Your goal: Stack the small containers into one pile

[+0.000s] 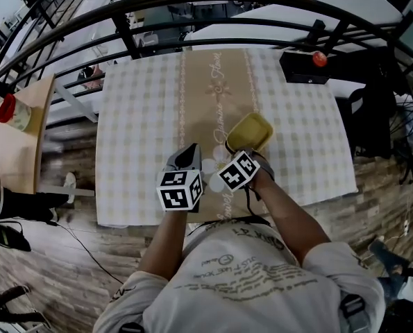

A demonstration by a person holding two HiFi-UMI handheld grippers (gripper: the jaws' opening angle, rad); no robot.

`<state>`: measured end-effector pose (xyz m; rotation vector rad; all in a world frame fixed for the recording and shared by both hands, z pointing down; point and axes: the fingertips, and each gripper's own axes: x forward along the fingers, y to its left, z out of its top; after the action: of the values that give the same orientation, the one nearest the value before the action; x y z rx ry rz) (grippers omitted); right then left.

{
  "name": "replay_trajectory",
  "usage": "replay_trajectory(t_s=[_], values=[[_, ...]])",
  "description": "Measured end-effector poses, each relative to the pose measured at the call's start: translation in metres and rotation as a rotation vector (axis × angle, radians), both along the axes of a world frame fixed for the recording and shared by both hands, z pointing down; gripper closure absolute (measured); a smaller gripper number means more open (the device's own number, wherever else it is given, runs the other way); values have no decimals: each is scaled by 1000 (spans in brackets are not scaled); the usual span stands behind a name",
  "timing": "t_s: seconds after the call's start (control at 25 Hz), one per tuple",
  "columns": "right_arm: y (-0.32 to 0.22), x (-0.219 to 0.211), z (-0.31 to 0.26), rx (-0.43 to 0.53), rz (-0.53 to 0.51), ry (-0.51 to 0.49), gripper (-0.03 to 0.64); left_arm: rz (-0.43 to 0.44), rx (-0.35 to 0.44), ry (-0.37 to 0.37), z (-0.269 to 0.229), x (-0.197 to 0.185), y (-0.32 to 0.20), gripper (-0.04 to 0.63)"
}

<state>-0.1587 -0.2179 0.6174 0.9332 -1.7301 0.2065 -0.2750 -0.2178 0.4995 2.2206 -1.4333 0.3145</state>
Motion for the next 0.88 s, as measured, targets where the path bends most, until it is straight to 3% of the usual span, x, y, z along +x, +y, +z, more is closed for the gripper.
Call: replay_trajectory(t_s=[0.88], values=[[-4, -5, 27, -64, -7, -27, 598, -37, -24, -15, 8, -9, 1, 591]])
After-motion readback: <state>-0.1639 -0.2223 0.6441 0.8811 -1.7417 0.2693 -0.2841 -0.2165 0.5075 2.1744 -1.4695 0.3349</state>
